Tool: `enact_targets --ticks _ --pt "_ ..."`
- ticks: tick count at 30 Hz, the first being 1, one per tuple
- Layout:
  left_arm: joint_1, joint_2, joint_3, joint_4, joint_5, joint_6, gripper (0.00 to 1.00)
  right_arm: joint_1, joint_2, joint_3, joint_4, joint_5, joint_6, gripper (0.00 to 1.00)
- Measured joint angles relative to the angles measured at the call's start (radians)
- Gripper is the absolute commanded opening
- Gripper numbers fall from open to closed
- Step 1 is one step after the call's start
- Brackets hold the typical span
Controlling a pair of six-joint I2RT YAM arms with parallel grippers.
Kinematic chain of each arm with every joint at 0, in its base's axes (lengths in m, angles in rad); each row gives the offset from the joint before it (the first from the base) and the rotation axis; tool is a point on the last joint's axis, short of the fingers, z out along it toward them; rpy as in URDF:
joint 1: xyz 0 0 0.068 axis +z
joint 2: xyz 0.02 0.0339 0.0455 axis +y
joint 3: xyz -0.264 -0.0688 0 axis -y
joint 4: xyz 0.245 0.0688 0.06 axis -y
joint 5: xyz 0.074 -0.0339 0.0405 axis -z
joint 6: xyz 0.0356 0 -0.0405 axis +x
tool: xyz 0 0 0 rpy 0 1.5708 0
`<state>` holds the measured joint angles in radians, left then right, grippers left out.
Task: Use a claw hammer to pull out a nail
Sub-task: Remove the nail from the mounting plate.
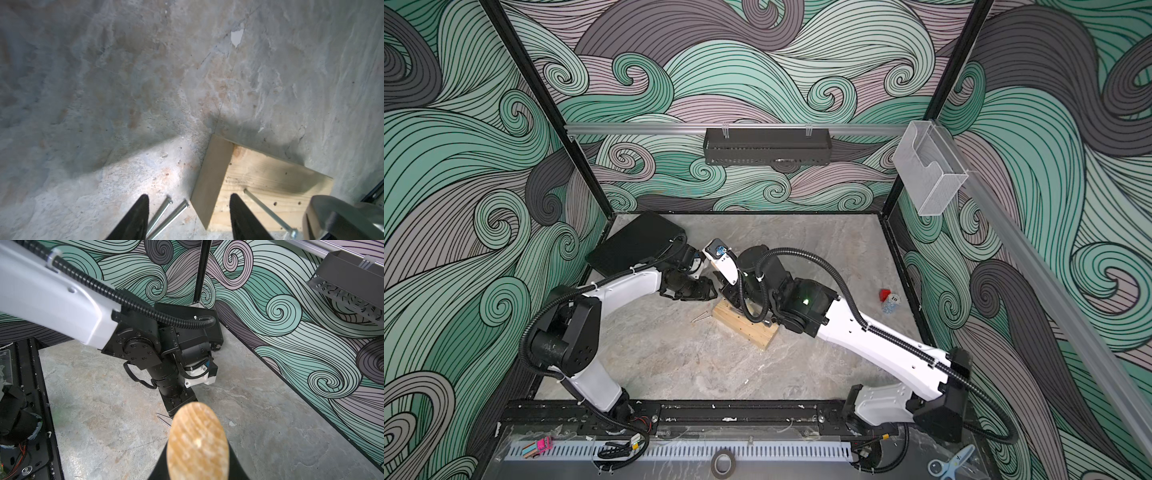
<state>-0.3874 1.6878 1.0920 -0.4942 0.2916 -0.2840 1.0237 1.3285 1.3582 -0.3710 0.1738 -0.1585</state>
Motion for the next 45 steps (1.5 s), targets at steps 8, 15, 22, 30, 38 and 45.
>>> enact_targets --ticks 8,15,22,30,38,45 --pt "0.0 -0.024 -0.038 0.001 0.005 -0.025 0.64 0.0 0.053 0.019 -0.001 -0.008 -0.011 0.0" --pt "0.0 -0.024 -0.064 0.001 0.025 -0.027 0.64 0.0 0.076 0.041 -0.008 -0.005 -0.01 0.0" --pt "0.0 -0.022 -0.068 0.002 0.043 -0.027 0.64 0.0 0.092 0.055 -0.009 0.012 0.0 0.0" --pt "0.0 0.006 -0.084 0.012 0.051 -0.027 0.63 0.0 0.113 0.072 0.008 0.014 0.013 0.0" --pt "0.001 0.02 -0.089 0.022 0.061 -0.031 0.63 0.001 0.116 0.072 0.027 0.017 0.021 0.0" --pt "0.001 0.023 -0.089 0.027 0.063 -0.031 0.62 0.001 0.084 0.0 0.116 0.035 0.043 0.0"
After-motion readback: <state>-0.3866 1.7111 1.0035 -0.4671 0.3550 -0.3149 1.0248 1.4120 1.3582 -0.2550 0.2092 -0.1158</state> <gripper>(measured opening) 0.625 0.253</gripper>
